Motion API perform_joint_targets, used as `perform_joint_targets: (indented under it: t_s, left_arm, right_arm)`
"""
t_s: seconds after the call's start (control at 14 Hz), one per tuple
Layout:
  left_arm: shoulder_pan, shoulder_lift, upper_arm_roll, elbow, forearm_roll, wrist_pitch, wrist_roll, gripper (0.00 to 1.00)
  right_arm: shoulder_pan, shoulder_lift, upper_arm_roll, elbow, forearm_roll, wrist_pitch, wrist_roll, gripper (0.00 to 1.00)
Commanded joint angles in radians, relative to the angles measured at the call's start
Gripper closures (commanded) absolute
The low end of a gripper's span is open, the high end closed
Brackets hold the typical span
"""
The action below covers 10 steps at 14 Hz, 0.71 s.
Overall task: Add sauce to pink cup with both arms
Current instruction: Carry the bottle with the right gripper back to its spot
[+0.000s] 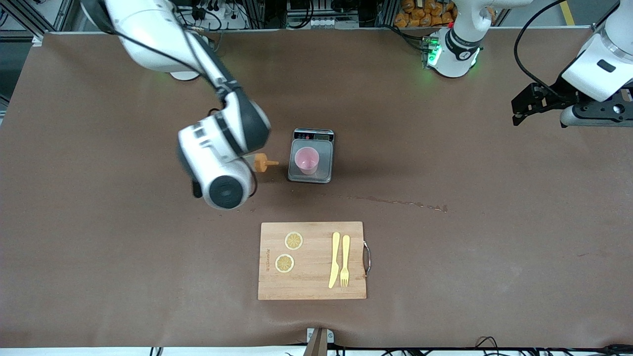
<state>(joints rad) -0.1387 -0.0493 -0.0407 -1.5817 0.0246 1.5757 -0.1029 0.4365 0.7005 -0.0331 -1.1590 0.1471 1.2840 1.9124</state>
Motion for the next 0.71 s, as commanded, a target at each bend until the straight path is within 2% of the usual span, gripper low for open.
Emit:
perform_joint_targets:
  t_s: [0.0,0.14,0.64]
  left_arm:
    - [-0.004,-0.001,-0.001,0.019,0.023,-0.025,-0.008,0.0]
    - [-0.004,0.0,-0.005,0.016,0.023,-0.031,-0.015,0.0]
    - [-0.002,-0.006,-0.004,0.017,0.014,-0.085,-0.011,0.0]
  right_arm:
    - [-0.112,-0.042,0.015,-0.015,0.129,-0.009,-0.148,0.75]
    - [-0.192,-0.038,0.013,-0.016,0.239,0.018,-0.237,0.74]
    - [-0.479,-0.026,0.013,-0.037,0.483,-0.044,-0.639,0.74]
